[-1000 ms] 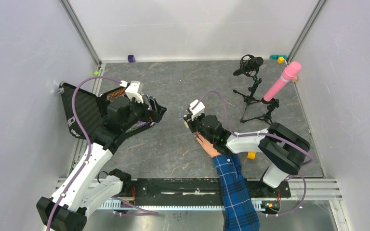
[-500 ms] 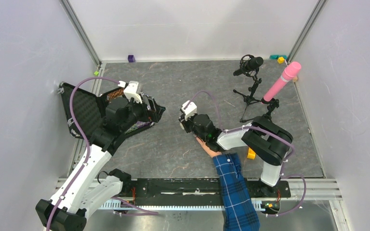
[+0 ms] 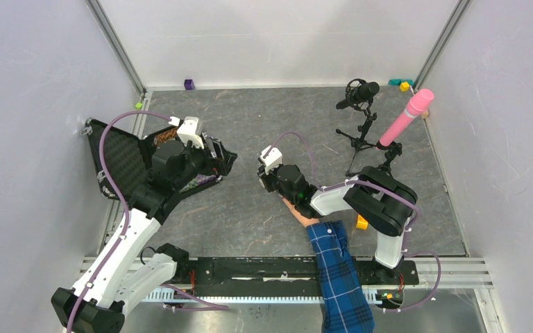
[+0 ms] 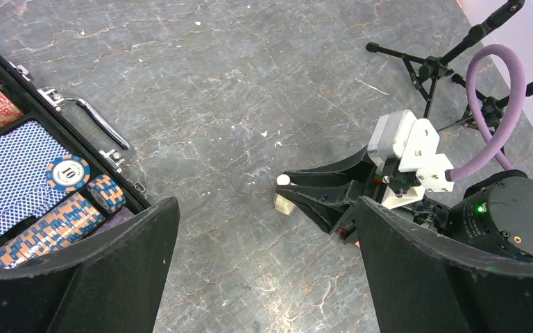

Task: Paint the nails
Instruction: Place the nail polish bottle at the center of the board.

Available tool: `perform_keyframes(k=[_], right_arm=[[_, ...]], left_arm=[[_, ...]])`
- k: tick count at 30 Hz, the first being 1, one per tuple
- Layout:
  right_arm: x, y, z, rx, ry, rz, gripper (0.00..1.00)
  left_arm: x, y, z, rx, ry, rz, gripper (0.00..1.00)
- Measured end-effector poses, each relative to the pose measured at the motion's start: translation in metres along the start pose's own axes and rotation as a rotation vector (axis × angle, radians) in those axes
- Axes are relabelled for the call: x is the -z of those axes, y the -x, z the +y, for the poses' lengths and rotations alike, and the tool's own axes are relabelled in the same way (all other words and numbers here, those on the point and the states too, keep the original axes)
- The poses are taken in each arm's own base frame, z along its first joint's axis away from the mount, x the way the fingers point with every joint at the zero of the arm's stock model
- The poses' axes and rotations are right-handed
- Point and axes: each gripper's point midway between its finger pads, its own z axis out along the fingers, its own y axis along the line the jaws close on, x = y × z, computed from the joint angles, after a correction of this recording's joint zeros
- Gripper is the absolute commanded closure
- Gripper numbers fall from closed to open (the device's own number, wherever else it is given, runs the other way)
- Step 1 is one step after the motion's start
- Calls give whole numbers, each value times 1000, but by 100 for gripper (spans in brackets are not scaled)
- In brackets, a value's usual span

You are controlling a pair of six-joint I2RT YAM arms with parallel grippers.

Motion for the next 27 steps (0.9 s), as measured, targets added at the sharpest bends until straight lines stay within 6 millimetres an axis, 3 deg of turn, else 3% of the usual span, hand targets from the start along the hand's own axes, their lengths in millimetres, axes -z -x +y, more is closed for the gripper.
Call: perform_keyframes(k=[10,24,27], right_arm=[[0,0,0,1,0,0,51],[0,-6,-1,15,0,40,37],[-5,-1,-2,5,-1,58,28]], left_arm=[[0,0,0,0,2,0,0],[0,0,1,1,3,-1,0],[0,0,1,1,3,-1,0]])
